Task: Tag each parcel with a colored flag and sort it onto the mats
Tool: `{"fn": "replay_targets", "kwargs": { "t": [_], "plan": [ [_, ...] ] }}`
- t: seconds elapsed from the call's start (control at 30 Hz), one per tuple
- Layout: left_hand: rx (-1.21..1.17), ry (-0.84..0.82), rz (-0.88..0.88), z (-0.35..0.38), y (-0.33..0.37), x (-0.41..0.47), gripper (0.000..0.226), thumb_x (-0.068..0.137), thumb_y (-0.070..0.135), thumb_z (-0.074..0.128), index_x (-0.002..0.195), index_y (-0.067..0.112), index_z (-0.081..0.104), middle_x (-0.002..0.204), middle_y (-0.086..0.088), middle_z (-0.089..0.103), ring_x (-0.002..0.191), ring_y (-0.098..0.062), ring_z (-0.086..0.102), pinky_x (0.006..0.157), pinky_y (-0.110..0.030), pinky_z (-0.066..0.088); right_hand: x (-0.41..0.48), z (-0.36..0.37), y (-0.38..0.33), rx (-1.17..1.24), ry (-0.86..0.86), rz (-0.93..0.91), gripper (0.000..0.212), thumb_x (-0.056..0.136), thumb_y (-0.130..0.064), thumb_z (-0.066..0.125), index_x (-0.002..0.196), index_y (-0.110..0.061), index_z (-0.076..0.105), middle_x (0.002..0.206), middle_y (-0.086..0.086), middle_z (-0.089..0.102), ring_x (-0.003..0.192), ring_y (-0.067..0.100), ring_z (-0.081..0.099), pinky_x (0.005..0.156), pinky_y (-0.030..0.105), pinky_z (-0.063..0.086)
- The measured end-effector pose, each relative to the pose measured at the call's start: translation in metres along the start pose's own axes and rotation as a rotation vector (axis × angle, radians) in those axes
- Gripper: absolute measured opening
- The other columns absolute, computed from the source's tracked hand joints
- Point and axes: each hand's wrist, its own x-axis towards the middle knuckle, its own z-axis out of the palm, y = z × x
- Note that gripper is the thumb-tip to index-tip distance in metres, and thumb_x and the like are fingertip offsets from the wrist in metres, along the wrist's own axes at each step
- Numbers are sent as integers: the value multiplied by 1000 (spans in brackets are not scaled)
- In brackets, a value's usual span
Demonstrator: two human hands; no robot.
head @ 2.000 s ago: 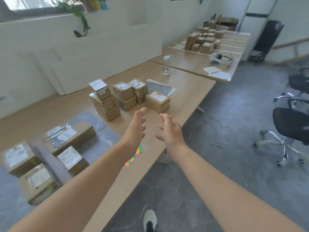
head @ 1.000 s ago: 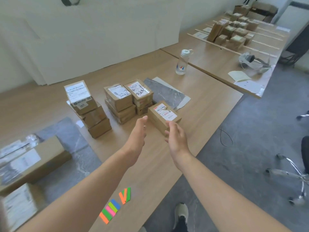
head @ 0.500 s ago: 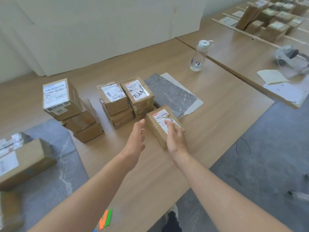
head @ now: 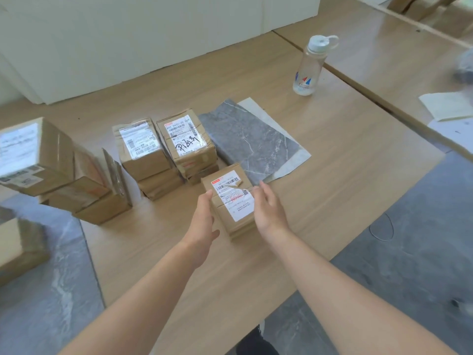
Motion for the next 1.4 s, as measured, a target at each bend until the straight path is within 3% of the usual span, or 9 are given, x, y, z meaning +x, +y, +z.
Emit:
{"fn": "replay_targets", "kwargs": {
  "t": [0.17,0.33,0.47,0.67,0.8,1.0,1.13,1.27,1.4],
  "plan": [
    [35,20,-39,4,-6,18,51,93,63,31,134,46,55,149,12,46,138,-25,37,117,-53,31,9,0,3,48,-17,86,35,100,-39,40,104,-14,64,95,-3,68,102,25,61,92,40,46],
    [46,40,-38,4,-9,17,45,97,54,30,112,41,69,102,20,74,117,-24,61,106,-46,46,11,10,9,9,-46,116,44,82,-56,33,77,-20,58,112,17,63,81,19,54,81,37,44],
    [42,53,-33,1,-7,8,44,100,52,28,105,39,69,80,23,74,107,-25,66,104,-49,48,3,5,8,-8,-63,149,39,97,-44,35,79,-22,61,111,6,47,82,2,48,82,34,39],
    [61,46,-22,-13,0,-7,39,100,52,30,99,39,66,73,27,71,105,-23,64,101,-45,48,-15,11,-1,26,-8,137,45,76,-58,36,70,-21,59,89,3,67,83,23,58,73,35,44],
    [71,18,24,-28,9,-22,43,98,53,31,112,37,68,82,26,72,96,-20,66,85,-38,52,-35,9,-19,81,21,108,37,90,-49,44,84,-18,64,81,-2,70,75,19,61,67,34,45],
    [88,-5,126,-62,25,-57,43,97,55,31,112,38,67,111,5,70,91,-21,67,91,-40,51,-78,19,-47,124,109,-3,32,93,-45,43,76,-21,56,73,-8,59,69,15,51,63,32,40],
    [88,-9,202,-88,39,-87,44,99,54,31,106,34,70,97,6,73,84,-18,66,77,-35,49,-116,28,-70,153,123,-85,36,95,-45,40,71,-20,48,68,-8,50,68,16,45,62,33,37],
    [72,10,274,-121,51,-117,44,100,53,31,100,32,69,60,15,69,76,-15,64,75,-33,48,-155,41,-93,208,128,-137,37,95,-44,40,70,-18,47,65,-8,48,64,15,43,60,32,35],
    [68,-17,357,-159,58,-151,46,102,51,30,101,30,70,60,15,70,67,-10,64,69,-29,47,-197,61,-115,225,158,-209,38,96,-42,38,66,-20,37,63,-8,41,61,16,36,60,33,31]
  ]
}}
